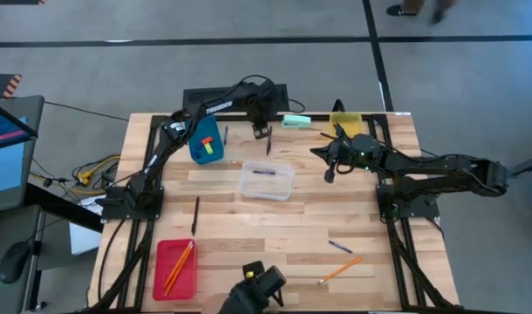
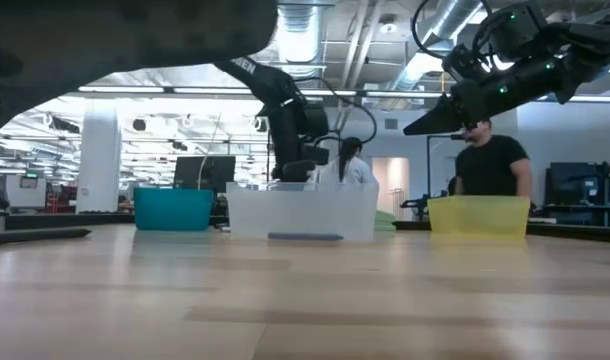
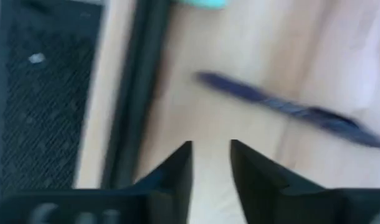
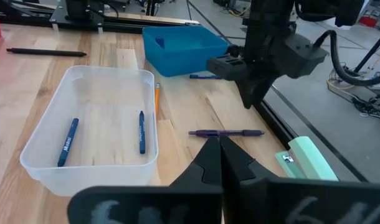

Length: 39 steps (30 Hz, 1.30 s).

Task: Sort crayons/erasers/pens/pencils in bins
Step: Put the violet pen into the yellow bin

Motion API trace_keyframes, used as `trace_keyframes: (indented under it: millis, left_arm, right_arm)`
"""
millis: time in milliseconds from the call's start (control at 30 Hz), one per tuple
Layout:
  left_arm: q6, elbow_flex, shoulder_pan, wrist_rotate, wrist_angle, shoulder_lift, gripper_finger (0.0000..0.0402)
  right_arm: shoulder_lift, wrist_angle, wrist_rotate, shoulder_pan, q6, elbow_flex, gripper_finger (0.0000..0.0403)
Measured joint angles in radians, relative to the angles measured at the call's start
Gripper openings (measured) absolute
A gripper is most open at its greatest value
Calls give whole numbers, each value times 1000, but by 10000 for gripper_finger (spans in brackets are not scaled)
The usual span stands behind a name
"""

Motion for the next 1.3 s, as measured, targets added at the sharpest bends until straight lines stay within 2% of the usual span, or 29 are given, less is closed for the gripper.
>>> trace_keyframes:
  millis: [133, 233, 300, 400, 533, 733, 900, 1033, 1200, 1300]
  left_arm:
    - [7, -10, -25, 61, -62, -1, 13]
    - [-6, -77, -30, 34, -38, -14, 3]
    - [-25, -133, -28, -19, 38, -39, 1]
    - [-51, -232, -19, -40, 120, -103, 0]
    - [-81, -440, -10, -42, 280, -240, 0]
    - [-148, -845, 0, -11, 678, -536, 0]
    - [-239, -1145, -17, 14, 1015, -747, 0]
    - [-290, -1363, -27, 13, 1237, -874, 0]
    - [-315, -1570, -33, 13, 1462, -988, 0]
    - [-326, -1654, -32, 4, 1561, -1035, 0]
  right_arm:
    - [0, -2, 0, 0, 0, 0, 4]
    - [0, -17, 0, 0, -1, 0, 2]
    - [0, -31, 0, -3, -1, 0, 3]
    - [0, -37, 0, -4, 0, 0, 4]
    - [14, -37, 0, -5, 23, 0, 2]
    - [124, -18, 0, -29, 112, 48, 2]
    - [298, -43, -6, -57, 76, 199, 2]
    - [439, -162, -70, -113, 53, 380, 1]
    - [611, -309, -150, -175, 31, 587, 1]
    - [706, -409, -160, -202, 29, 711, 1]
